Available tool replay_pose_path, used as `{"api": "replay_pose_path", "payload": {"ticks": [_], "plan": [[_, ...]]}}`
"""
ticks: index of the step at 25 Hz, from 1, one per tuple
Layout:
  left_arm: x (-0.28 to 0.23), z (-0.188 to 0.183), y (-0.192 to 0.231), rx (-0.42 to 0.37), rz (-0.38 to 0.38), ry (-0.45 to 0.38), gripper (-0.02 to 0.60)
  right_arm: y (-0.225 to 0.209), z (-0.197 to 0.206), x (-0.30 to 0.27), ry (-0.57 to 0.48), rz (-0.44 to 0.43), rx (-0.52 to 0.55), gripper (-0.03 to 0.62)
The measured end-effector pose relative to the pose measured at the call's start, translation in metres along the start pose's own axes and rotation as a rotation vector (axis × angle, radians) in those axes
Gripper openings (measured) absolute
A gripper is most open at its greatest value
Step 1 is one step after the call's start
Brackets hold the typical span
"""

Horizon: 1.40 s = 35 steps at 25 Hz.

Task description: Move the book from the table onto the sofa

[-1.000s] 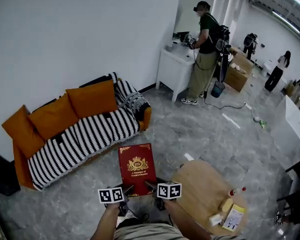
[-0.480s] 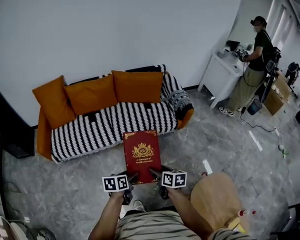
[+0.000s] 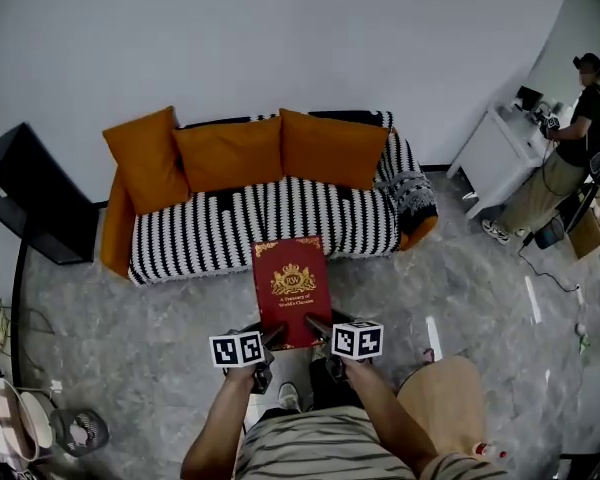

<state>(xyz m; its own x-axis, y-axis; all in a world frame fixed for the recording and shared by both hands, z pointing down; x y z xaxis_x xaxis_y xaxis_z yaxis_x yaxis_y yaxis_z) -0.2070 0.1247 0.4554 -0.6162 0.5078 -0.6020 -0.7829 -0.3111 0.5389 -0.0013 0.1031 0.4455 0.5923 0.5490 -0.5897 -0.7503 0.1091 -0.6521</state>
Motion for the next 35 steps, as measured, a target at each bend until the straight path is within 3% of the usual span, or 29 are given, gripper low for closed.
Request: {"api": "replay_pose_path", "payload": {"ticks": [3,19,27,35], "plan": [[-0.015,-0.013,0.012,0.026,-0.033,-0.009,0.268,-0.008,-0.016,-0.023,0.021,-0.009,-0.014,0.298],[-0.143,-0.138,0.041,0.124,-0.101,-0.026,0.268,-0.074,-0.185,-0.121,0.155,-0.054,0.046,0.298],[-0.193,-0.171,0.06,0.136,-0.123,0.009,0.268,-0.104,-0.225,-0.16,0.192,-0.05,0.026,0.298],[-0.239,-0.207,0.125,0.163,-0.108,0.035,0.268,-0.121,-0.255,-0.237,0.196,-0.026,-0.002,0.298]]}}
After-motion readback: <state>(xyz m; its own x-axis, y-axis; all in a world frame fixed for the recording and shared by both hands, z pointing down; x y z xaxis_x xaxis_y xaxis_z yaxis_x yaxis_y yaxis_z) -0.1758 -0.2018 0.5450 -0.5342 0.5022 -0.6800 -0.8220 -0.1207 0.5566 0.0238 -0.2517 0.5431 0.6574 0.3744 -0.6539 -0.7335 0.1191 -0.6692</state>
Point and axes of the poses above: the fingertips, and each gripper's own axes: x backward along the fingers, y to its left, z out of its underside, the point moved 8 cm from there along x, backward along the fingers, and after that the axes turned 12 degrees about -x, right-handed, at the moved point
